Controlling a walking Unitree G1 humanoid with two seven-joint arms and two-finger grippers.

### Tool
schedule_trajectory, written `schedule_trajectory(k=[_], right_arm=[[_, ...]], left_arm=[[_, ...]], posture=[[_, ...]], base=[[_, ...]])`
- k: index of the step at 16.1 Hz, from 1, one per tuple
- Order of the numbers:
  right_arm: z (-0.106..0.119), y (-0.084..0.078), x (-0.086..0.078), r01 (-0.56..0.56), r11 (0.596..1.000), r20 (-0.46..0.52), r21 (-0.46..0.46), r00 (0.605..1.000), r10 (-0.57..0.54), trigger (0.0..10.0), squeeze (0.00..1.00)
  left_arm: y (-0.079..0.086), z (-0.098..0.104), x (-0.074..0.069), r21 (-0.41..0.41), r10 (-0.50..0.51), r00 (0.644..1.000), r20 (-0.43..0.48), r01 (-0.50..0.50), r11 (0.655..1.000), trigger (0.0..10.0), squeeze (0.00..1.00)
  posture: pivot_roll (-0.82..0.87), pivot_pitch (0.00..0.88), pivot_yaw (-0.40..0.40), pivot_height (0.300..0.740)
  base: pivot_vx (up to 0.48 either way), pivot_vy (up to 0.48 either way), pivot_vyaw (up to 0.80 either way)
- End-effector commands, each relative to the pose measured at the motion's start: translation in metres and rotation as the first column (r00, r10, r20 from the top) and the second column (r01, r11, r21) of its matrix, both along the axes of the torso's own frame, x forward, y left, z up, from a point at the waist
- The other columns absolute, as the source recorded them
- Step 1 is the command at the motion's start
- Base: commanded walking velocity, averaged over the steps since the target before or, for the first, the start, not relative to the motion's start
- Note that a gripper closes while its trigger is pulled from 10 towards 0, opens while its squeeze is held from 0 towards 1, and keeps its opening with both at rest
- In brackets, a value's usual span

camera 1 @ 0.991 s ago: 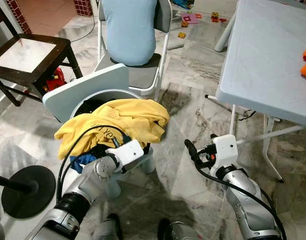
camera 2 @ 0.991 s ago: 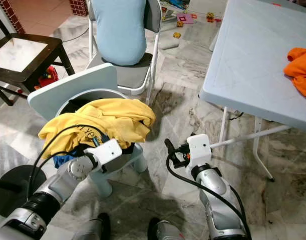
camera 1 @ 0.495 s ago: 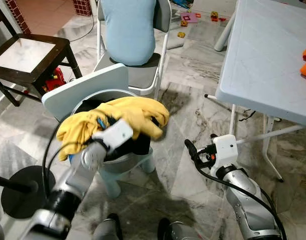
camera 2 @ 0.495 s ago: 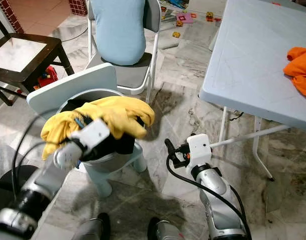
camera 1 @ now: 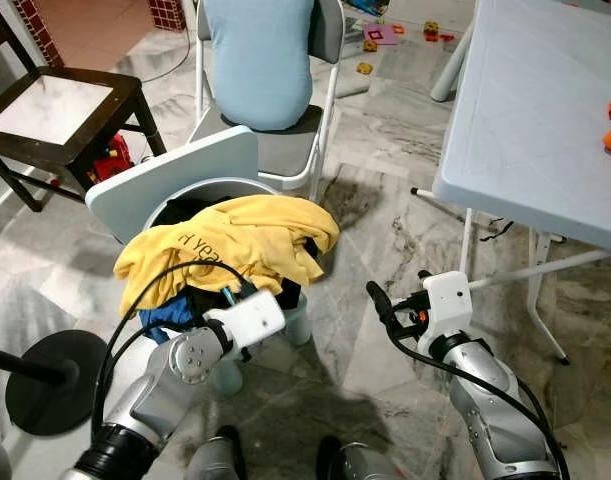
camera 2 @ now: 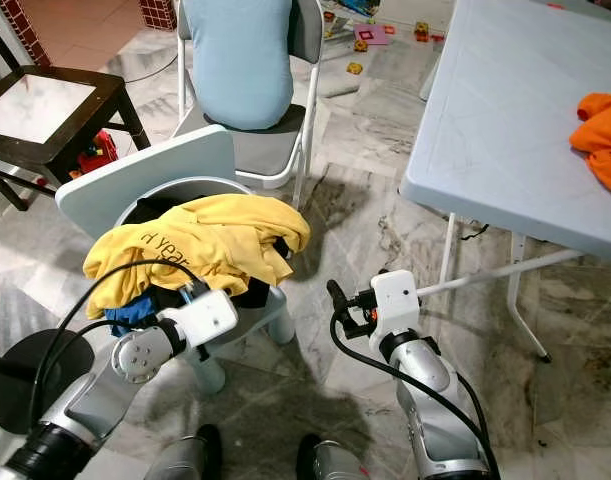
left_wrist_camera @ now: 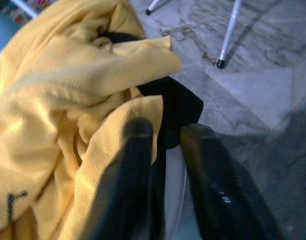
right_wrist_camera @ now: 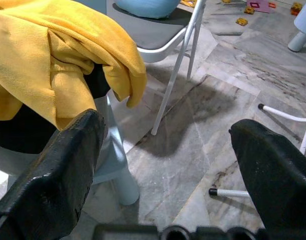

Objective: Hang hanger

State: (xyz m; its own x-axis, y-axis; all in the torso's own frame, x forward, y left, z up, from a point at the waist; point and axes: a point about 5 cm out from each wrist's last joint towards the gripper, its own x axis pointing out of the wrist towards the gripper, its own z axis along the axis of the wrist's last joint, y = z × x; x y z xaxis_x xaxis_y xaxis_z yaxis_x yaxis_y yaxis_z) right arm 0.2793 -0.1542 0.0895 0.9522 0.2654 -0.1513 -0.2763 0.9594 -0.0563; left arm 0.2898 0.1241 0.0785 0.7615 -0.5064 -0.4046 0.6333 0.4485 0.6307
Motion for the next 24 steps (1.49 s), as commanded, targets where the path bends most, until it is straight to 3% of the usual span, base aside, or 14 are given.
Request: schedule_trajectory(k=[1, 3, 7, 11, 13, 14, 15, 22, 24], right_arm=[[-0.002, -0.002, -0.002, 0.009, 1.0, -0.006, -0.009, 1.0, -0.009, 10.0, 0.0], [-0.001, 0.0, 0.0, 0.006, 1.0, -0.004, -0.005, 1.0, -0.006, 10.0, 0.0], [-0.001, -0.002, -0.002, 0.015, 1.0, 0.0, -0.006, 1.0, -0.015, 10.0, 0.0], [-0.001, -0.006, -0.006, 0.03, 1.0, -0.002, -0.011, 1.0, -0.03, 10.0, 0.0], [-0.001, -0.007, -0.006, 0.035, 0.999, -0.003, -0.012, 0.999, -0.035, 10.0, 0.0], [-0.001, -0.007, -0.007, 0.035, 0.999, -0.003, -0.013, 0.999, -0.035, 10.0, 0.0], [0.0, -0.007, -0.006, 0.034, 0.999, -0.002, -0.014, 0.999, -0.034, 10.0, 0.0], [0.0, -0.007, -0.008, 0.042, 0.999, 0.0, -0.014, 0.999, -0.042, 10.0, 0.0], [0.001, -0.007, -0.006, 0.042, 0.999, 0.001, -0.014, 0.999, -0.042, 10.0, 0.0]], left_arm=[[-0.004, 0.004, -0.002, 0.034, -0.043, 0.999, 0.022, 0.043, 0.998, 10.0, 1.0], [-0.003, 0.017, 0.014, 0.101, -0.059, 0.993, 0.106, 0.048, 0.994, 10.0, 1.0], [0.007, 0.024, 0.041, 0.15, -0.011, 0.989, 0.147, -0.011, 0.989, 10.0, 1.0], [0.009, 0.022, 0.062, 0.194, -0.005, 0.993, 0.12, -0.019, 0.981, 10.0, 1.0], [0.01, 0.019, 0.065, 0.223, -0.009, 0.993, 0.115, -0.017, 0.975, 10.0, 1.0], [0.009, 0.019, 0.068, 0.22, -0.002, 0.993, 0.117, -0.024, 0.975, 6.6, 0.19], [0.01, 0.02, 0.069, 0.209, 0.009, 0.993, 0.121, -0.034, 0.977, 0.0, 0.0], [0.007, 0.027, 0.075, 0.152, 0.027, 0.986, 0.166, -0.052, 0.987, 0.0, 0.0], [0.004, 0.035, 0.079, 0.054, 0.069, 0.98, 0.189, -0.08, 0.995, 0.0, 0.0]], posture=[[0.0, 0.232, -0.053, 0.74], [0.0, 0.231, -0.051, 0.74], [-0.02, 0.233, -0.045, 0.74], [-0.04, 0.243, -0.037, 0.74], [-0.04, 0.243, -0.037, 0.74], [-0.04, 0.243, -0.037, 0.74], [-0.04, 0.243, -0.037, 0.74], [-0.06, 0.251, -0.031, 0.74], [-0.06, 0.249, -0.033, 0.74]], base=[[0.0, 0.0, 0.0], [0.0, 0.0, 0.0], [0.0, 0.0, 0.0], [0.0, 0.0, 0.0], [0.0, 0.0, 0.0], [0.0, 0.0, 0.0], [0.0, 0.0, 0.0], [0.0, 0.0, 0.0], [0.0, 0.0, 0.0]])
